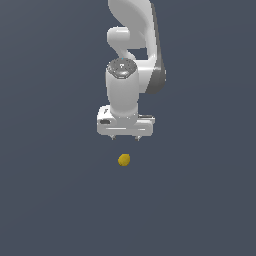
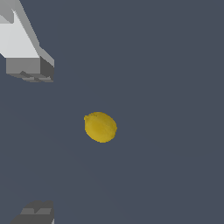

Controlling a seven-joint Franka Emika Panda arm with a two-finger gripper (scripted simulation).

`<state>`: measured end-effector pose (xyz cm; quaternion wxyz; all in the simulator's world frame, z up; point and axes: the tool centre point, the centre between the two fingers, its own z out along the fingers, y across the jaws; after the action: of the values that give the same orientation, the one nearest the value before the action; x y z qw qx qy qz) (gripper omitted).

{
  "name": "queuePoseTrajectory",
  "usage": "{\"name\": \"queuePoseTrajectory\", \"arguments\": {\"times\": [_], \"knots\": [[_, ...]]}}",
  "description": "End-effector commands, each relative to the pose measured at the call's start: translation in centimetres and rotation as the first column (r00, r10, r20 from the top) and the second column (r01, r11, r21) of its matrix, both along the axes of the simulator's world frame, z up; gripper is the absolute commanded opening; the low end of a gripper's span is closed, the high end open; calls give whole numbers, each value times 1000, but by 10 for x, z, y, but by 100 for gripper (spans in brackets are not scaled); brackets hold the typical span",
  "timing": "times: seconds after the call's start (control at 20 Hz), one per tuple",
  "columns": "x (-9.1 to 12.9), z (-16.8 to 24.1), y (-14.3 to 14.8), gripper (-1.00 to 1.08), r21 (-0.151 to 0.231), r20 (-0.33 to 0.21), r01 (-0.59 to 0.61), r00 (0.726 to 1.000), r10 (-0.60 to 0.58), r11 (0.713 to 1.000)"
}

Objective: Pick up the object and move it to a goal position.

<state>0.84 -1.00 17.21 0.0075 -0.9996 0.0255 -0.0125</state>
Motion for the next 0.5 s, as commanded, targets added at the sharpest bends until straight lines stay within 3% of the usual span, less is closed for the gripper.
{"name": "queuePoseTrajectory", "arguments": {"times": [0.0, 0.45], "knots": [[0, 0, 0, 100, 0, 0, 0, 1000, 0, 1000], [6, 14, 34, 100, -1, 26, -51, 998, 51, 999]]}}
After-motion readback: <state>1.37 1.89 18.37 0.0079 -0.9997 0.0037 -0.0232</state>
